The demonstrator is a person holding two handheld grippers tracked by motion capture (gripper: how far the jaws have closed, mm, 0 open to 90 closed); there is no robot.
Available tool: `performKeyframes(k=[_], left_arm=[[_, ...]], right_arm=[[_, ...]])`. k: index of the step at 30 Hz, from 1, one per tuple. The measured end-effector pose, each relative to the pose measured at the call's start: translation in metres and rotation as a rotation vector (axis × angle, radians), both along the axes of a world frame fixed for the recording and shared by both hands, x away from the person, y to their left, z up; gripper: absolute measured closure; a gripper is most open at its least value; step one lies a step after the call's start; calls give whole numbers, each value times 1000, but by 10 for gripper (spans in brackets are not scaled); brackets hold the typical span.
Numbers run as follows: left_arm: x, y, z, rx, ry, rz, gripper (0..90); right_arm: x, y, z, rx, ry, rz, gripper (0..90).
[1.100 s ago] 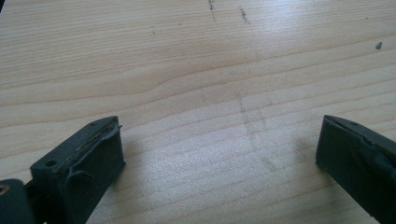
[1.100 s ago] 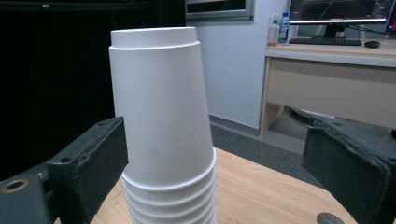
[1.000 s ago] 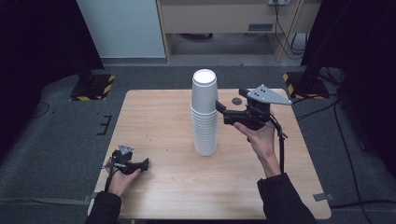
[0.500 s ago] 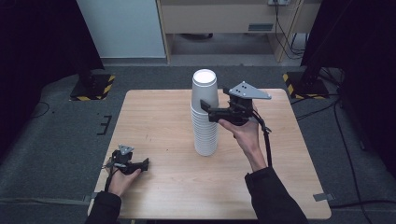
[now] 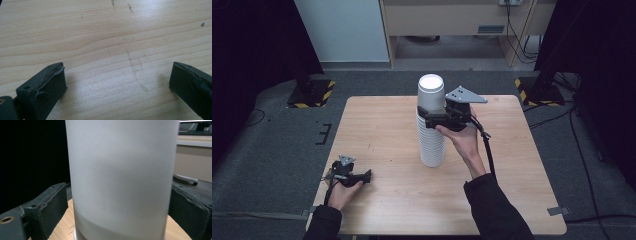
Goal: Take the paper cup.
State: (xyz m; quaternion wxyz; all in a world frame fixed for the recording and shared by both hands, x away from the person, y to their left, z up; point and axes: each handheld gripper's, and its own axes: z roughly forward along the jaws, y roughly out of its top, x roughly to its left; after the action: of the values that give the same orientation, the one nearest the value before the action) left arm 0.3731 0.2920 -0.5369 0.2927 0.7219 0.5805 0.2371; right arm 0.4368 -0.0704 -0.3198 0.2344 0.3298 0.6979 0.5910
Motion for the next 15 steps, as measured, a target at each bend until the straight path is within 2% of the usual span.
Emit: performKeyframes(k=[4,6,15], left_arm=[[0,0,0,0,0,0,0],[0,0,0,0,0,-1,0],[0,0,0,0,0,-1,0]], right_arm=[[2,1,-1,18,-6,-15,133],[3,0,0,28,3,-12,137],[3,0,2,1,-7,-6,151]])
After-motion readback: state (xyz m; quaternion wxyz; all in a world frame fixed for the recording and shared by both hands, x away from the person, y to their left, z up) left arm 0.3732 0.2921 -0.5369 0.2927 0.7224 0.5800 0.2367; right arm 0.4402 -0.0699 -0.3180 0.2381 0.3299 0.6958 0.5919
